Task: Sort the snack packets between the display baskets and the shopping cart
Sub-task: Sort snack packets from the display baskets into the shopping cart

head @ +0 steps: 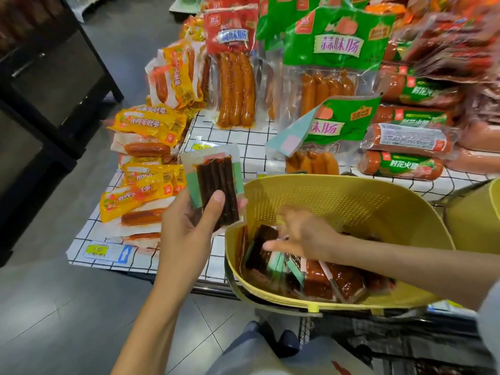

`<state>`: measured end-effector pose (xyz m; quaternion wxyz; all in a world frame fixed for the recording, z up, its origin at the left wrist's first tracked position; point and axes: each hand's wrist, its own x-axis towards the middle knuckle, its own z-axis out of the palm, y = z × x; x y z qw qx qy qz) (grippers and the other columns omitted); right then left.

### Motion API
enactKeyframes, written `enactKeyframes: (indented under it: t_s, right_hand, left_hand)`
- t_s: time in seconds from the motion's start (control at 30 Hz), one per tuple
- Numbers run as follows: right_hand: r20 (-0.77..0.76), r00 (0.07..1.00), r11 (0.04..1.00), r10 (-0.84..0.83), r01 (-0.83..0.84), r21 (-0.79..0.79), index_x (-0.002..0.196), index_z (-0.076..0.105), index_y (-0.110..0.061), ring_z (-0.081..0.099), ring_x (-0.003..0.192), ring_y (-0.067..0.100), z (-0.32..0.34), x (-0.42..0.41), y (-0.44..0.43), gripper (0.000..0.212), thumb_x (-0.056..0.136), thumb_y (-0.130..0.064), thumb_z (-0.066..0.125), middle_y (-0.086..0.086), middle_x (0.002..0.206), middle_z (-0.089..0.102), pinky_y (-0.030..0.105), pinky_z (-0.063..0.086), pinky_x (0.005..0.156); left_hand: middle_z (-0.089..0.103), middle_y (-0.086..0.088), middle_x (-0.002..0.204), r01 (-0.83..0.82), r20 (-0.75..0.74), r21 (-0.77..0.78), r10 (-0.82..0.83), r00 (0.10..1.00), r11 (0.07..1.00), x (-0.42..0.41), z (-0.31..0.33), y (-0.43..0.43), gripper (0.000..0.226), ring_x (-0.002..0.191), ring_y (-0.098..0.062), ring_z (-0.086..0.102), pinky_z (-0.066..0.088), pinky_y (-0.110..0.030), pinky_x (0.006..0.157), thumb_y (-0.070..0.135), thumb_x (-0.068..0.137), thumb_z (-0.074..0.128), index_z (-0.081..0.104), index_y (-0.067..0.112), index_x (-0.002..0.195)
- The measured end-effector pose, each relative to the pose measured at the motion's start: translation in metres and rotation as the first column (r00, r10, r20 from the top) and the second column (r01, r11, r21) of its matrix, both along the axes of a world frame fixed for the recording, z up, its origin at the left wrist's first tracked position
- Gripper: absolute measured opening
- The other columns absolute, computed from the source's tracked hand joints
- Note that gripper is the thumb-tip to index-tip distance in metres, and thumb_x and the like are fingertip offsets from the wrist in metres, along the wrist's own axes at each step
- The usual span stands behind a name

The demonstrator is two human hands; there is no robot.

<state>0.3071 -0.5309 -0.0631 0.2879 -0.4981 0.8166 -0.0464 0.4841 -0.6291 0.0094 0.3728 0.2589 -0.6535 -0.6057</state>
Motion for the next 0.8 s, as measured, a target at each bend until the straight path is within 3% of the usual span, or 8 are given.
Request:
enactKeyframes:
  t_s: [0.07,0.17,0.23,0.33,0.5,0.63,0.73,0.8]
  right_hand:
    - [-0.182,0.972,0.976,0.146,-0.112,0.185,0.113,0.054,-0.006,0.037,0.124,0.029,-0.012,0.014,-0.004,0.07,0.081,-0.068,0.052,0.011,0.128,0.047,0.042,0.041,0.098]
    - [-0.279,0.957,0.996,0.084,-0.077,0.036,0.122,0.044,-0.006,0.039,0.115,0.025,-0.017,0.019,-0.005,0.074,0.074,-0.059,0.067,0.007,0.122,0.047,0.038,0.036,0.095]
    - [-0.113,0.991,0.985,-0.071,0.052,-0.163,0.121,0.042,-0.011,0.049,0.106,0.019,-0.007,0.012,0.0,0.063,0.075,-0.04,0.074,0.001,0.11,0.052,0.034,0.042,0.09]
    - [0.321,0.934,0.923,-0.158,0.256,-0.289,0.095,0.048,-0.016,0.056,0.068,0.01,0.026,-0.008,0.009,0.022,0.085,-0.011,0.067,-0.004,0.08,0.055,0.027,0.048,0.062]
    - [0.696,0.713,0.788,0.084,0.38,-0.484,0.091,0.061,-0.012,0.07,0.08,0.019,0.103,-0.038,0.014,0.021,0.075,-0.003,0.073,0.012,0.086,0.071,0.022,0.056,0.064]
    - [0.615,0.781,0.722,0.107,0.364,-0.588,0.079,0.065,-0.011,0.063,0.059,0.012,0.109,-0.016,-0.015,0.022,0.066,-0.008,0.082,0.007,0.066,0.067,0.022,0.055,0.057]
    - [0.454,0.889,0.63,-0.056,0.385,-0.675,0.062,0.059,-0.014,0.05,0.045,0.008,0.086,-0.005,-0.026,0.033,0.066,-0.038,0.081,0.004,0.049,0.058,0.022,0.043,0.045]
    - [0.331,0.934,0.69,-0.133,0.327,-0.646,0.057,0.053,-0.016,0.041,0.043,0.007,0.06,-0.009,-0.017,0.043,0.082,-0.048,0.066,-0.003,0.046,0.046,0.028,0.04,0.044]
  left_hand:
    - [0.075,0.007,0.097,0.022,0.008,-0.004,-0.022,1.0,1.0,-0.005,0.0,0.002,0.022,0.093,-0.016,0.072,0.056,-0.028,0.079,0.023,0.087,0.054,0.063,0.022,0.107]
    - [0.074,0.018,0.093,0.047,0.014,-0.028,-0.047,0.999,0.998,-0.005,-0.001,0.003,0.022,0.086,-0.003,0.071,0.055,-0.016,0.072,0.02,0.087,0.053,0.06,0.02,0.108]
    - [0.074,0.014,0.098,0.034,0.029,-0.015,-0.033,0.999,0.999,-0.001,-0.006,0.001,0.025,0.091,-0.008,0.071,0.057,-0.022,0.078,0.021,0.087,0.053,0.06,0.019,0.111]
    - [0.073,0.003,0.107,0.015,0.028,0.019,-0.016,0.999,1.0,0.001,-0.012,-0.002,0.027,0.098,-0.021,0.071,0.057,-0.035,0.085,0.021,0.088,0.053,0.06,0.022,0.114]
    - [0.071,0.006,0.109,0.027,0.023,0.031,-0.028,0.999,0.999,-0.007,-0.011,-0.001,0.026,0.103,-0.018,0.068,0.057,-0.031,0.083,0.023,0.09,0.053,0.059,0.027,0.115]
    - [0.069,0.003,0.114,0.276,0.014,0.237,-0.288,0.958,0.931,-0.015,-0.005,0.007,0.03,0.109,-0.018,0.065,0.059,-0.039,0.077,0.047,0.087,0.059,0.064,0.035,0.113]
    - [0.068,-0.005,0.115,0.178,0.076,0.143,-0.19,0.979,0.974,-0.015,-0.005,0.009,0.046,0.103,-0.017,0.068,0.06,-0.036,0.076,0.033,0.081,0.072,0.056,0.019,0.122]
    - [0.069,-0.008,0.114,0.077,0.042,0.179,-0.086,0.995,0.981,-0.009,-0.006,0.004,0.043,0.101,-0.021,0.069,0.06,-0.035,0.074,0.019,0.082,0.065,0.054,0.011,0.124]
